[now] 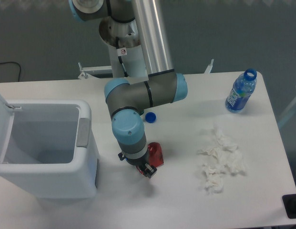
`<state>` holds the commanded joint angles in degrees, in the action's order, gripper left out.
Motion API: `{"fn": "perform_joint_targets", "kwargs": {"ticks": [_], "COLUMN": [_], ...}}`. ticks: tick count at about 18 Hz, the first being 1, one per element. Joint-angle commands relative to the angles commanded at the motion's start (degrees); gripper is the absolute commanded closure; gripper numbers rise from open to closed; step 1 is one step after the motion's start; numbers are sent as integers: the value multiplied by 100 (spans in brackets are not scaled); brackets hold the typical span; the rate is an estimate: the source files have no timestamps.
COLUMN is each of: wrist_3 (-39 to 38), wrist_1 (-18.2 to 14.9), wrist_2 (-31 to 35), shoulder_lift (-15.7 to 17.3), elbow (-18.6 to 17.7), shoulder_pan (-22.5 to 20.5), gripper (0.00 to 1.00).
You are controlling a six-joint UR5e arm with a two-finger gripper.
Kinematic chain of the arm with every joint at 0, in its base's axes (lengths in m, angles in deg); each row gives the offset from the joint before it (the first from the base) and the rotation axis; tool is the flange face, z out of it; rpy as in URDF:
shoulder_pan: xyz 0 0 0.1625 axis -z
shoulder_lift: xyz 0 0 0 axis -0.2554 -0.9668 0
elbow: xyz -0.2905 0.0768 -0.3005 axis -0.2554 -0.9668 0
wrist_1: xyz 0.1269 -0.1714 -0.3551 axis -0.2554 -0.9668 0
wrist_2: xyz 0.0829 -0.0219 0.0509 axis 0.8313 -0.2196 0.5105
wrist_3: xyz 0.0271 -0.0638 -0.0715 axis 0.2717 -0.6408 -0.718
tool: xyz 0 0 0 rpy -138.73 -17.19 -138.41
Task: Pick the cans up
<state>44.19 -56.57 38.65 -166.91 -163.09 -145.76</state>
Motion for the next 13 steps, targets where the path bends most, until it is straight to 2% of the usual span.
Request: {"fn": "perform_joint_targets", "kwargs": {"ticks": [9, 13], "wrist_3": [26, 44], "wrist_1": [-18, -26], "wrist_2": [-9, -35], "shoulder_lift": [70, 298], "elbow": [9, 9], "shoulder_pan": [-17, -96], "gripper": [51, 51]}}
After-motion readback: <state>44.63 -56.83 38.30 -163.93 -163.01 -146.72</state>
